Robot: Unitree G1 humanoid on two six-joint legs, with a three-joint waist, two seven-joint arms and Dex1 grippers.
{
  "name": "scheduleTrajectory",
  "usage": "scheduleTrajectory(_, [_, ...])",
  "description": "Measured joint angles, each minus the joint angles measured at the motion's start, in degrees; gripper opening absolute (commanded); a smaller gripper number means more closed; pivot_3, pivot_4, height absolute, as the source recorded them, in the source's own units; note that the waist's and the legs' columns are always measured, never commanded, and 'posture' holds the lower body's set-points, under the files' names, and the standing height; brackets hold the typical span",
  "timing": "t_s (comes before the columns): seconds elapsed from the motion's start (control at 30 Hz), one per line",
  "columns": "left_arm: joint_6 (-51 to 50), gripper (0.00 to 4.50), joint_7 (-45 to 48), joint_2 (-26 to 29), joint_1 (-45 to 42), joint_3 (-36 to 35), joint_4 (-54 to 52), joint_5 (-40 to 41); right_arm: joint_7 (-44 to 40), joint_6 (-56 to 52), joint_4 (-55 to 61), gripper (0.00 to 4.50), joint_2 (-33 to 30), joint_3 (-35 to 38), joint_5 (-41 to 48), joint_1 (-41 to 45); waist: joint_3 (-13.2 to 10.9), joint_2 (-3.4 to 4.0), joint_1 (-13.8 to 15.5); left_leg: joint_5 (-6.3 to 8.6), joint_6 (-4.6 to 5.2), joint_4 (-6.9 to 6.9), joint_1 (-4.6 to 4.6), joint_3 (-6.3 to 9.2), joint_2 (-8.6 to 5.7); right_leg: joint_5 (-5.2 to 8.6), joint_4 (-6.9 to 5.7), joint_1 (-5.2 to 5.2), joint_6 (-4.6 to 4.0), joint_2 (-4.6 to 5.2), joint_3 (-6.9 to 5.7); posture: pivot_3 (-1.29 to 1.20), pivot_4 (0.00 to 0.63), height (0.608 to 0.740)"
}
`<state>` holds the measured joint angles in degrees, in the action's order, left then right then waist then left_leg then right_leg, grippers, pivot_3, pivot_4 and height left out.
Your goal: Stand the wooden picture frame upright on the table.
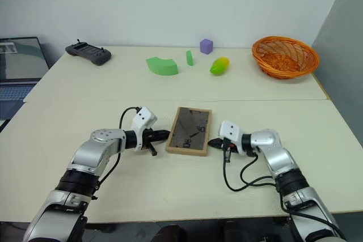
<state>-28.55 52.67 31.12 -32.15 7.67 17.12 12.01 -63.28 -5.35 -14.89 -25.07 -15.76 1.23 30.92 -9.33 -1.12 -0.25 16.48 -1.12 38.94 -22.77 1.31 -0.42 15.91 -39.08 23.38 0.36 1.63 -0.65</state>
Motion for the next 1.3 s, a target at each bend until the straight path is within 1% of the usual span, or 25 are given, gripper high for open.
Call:
scheduleTrajectory(0.1, [-0.08,0.04,0.88,0.31,0.05,0.64,-0.9,-0.68,-0.44,-1.38,2.63,0.0,-0.86,-0.14,0.04,-1.09,0.0,0.0,0.08,0.0,0.0,0.0,0.0,0.0,-0.01,0.0,0.01,0.0,0.0,0.0,0.0,0.0,0.15,0.74])
scheduleTrajectory(0.27, [-0.44,0.04,3.01,2.05,1.22,1.57,-3.33,-0.97,-0.23,-1.2,2.99,0.0,-1.81,-0.15,-0.16,-1.19,0.0,0.0,0.02,0.0,0.0,0.0,0.01,0.01,0.0,0.0,0.01,0.0,0.0,-0.01,0.0,0.0,0.15,0.74])
scheduleTrajectory(0.4, [-1.22,0.04,7.6,7.25,4.85,2.11,-8.83,-0.66,0.02,1.15,-1.08,0.0,-3.91,0.11,-0.6,0.51,0.0,0.0,-0.19,0.0,0.0,-0.02,0.03,0.01,0.01,0.0,0.01,0.0,0.0,-0.02,0.02,0.0,0.15,0.74])
scheduleTrajectory(0.5, [-1.38,0.46,10.87,10.97,7.24,1.75,-11.46,0.21,-0.1,3.7,-5.93,0.0,-5.97,0.97,-1.1,2.63,0.0,0.01,-0.2,0.04,0.06,-0.04,0.04,0.0,0.01,0.0,0.01,-0.01,0.0,-0.02,0.02,0.0,0.15,0.74])
scheduleTrajectory(0.57, [-4.48,0.95,13.41,12.16,7.58,0.6,-11.9,3.05,-0.21,5.62,-9.65,0.0,-6.31,1.21,-1.2,4.98,0.0,0.01,-0.25,0.04,0.07,-0.03,0.04,0.0,0.01,0.0,0.01,-0.01,0.0,-0.03,0.0,0.0,0.15,0.74])
scheduleTrajectory(0.63, [-8.97,1.35,15.34,12.72,6.92,-0.91,-12.0,6.12,-0.24,7.45,-12.25,0.0,-6.26,1.23,-1.29,6.85,-0.01,0.01,-0.31,0.04,0.08,-0.03,0.03,0.01,0.01,0.01,0.0,-0.01,0.0,-0.03,-0.01,0.0,0.15,0.74])
scheduleTrajectory(0.73, [-19.83,1.92,19.0,14.63,3.85,-2.99,-11.69,12.77,0.02,10.51,-17.11,0.0,-5.7,1.2,-2.27,9.84,-0.01,0.0,-0.35,0.04,0.07,-0.01,0.01,0.01,0.0,0.01,0.02,-0.02,0.0,-0.04,-0.03,0.0,0.15,0.74])
scheduleTrajectory(0.8, [-24.22,2.33,21.09,16.01,1.89,-3.1,-9.25,14.84,0.4,11.97,-19.78,0.0,-5.04,1.18,-2.43,11.06,-0.01,0.0,-0.5,0.03,0.07,-0.01,0.02,0.0,0.0,0.01,0.01,-0.02,0.0,-0.04,-0.02,0.0,0.15,0.74])
scheduleTrajectory(0.83, [-26.73,2.54,22.16,16.31,0.42,-3.0,-6.36,15.56,0.79,12.73,-20.94,0.0,-4.68,1.17,-2.64,11.37,-0.01,0.0,-0.66,0.02,0.05,-0.02,0.03,0.01,0.02,0.01,0.01,-0.02,0.0,-0.08,-0.03,0.0,0.15,0.74])
scheduleTrajectory(0.87, [-27.88,2.65,22.54,16.39,-0.41,-2.95,-4.63,15.78,0.92,13.02,-21.63,0.0,-4.36,1.14,-2.9,11.58,-0.01,0.0,-0.74,0.02,0.05,-0.02,0.02,0.01,0.03,0.01,0.01,-0.02,0.0,-0.09,-0.04,0.0,0.15,0.74])
scheduleTrajectory(0.93, [-31.84,3.05,23.3,16.22,-4.1,-2.3,2.48,15.99,1.8,13.99,-23.44,0.0,-3.1,0.93,-3.59,11.96,-0.01,0.0,-1.04,0.0,0.02,-0.01,0.01,0.02,0.03,0.01,0.0,-0.01,0.0,-0.13,-0.04,0.0,0.15,0.74])
scheduleTrajectory(0.97, [-32.87,3.21,23.44,16.05,-5.25,-2.05,4.35,15.99,2.17,14.21,-23.87,0.0,-2.8,0.93,-3.8,12.04,-0.01,0.0,-1.09,-0.01,0.0,-0.01,0.01,0.03,0.03,0.01,0.0,-0.01,0.0,-0.13,-0.05,0.0,0.15,0.74])
scheduleTrajectory(1.0, [-34.55,3.49,23.6,14.84,-8.51,-1.52,9.46,15.7,3.1,14.57,-24.61,0.0,-2.26,0.91,-4.64,12.3,-0.01,0.0,-1.14,-0.02,-0.03,0.0,0.01,0.03,0.0,0.01,0.0,-0.02,0.0,-0.13,-0.07,0.0,0.15,0.74])
scheduleTrajectory(1.03, [-34.78,3.71,23.55,14.13,-9.88,-1.26,11.71,15.44,3.62,14.59,-24.94,0.0,-1.81,0.92,-4.78,12.6,-0.01,0.0,-1.17,-0.04,-0.05,0.0,0.0,0.03,0.01,0.01,0.01,-0.02,0.0,-0.13,-0.08,0.0,0.15,0.74])
scheduleTrajectory(1.07, [-34.7,3.83,23.62,12.76,-11.68,-0.82,14.69,14.92,4.25,14.66,-25.02,0.0,-1.13,0.93,-4.95,12.84,-0.01,0.0,-1.25,-0.06,-0.09,0.01,0.0,0.03,0.01,0.01,0.01,-0.02,0.0,-0.13,-0.06,0.0,0.15,0.74])
scheduleTrajectory(1.1, [-34.49,4.14,23.69,11.51,-13.1,-0.33,17.02,14.46,4.73,14.68,-25.03,0.0,-0.56,0.92,-5.13,13.0,-0.01,0.0,-1.31,-0.08,-0.13,0.02,0.0,0.02,0.0,0.01,0.01,-0.02,0.0,-0.13,-0.04,0.0,0.15,0.74])
scheduleTrajectory(1.13, [-33.49,4.26,24.28,10.37,-14.48,0.69,19.56,13.62,4.93,14.67,-25.03,0.0,-0.08,0.91,-5.48,13.02,-0.01,0.0,-1.44,-0.09,-0.15,0.02,0.0,0.02,0.01,0.01,0.03,-0.01,0.0,-0.13,-0.01,0.0,0.15,0.74])
scheduleTrajectory(1.17, [-32.78,4.47,24.54,9.75,-15.2,1.33,21.12,12.95,5.13,14.64,-25.03,0.0,0.2,0.9,-5.69,13.02,-0.01,0.0,-1.53,-0.1,-0.16,0.02,0.0,0.01,0.01,0.01,0.03,-0.01,0.0,-0.13,0.02,0.0,0.15,0.74])
scheduleTrajectory(1.3, [-29.43,4.47,27.09,7.78,-17.65,3.22,26.73,10.33,5.91,13.89,-24.72,0.0,1.36,0.9,-6.24,12.99,0.0,0.0,-1.65,-0.11,-0.18,0.01,0.03,0.01,0.02,0.01,0.02,0.01,0.0,-0.13,0.05,0.0,0.15,0.74])
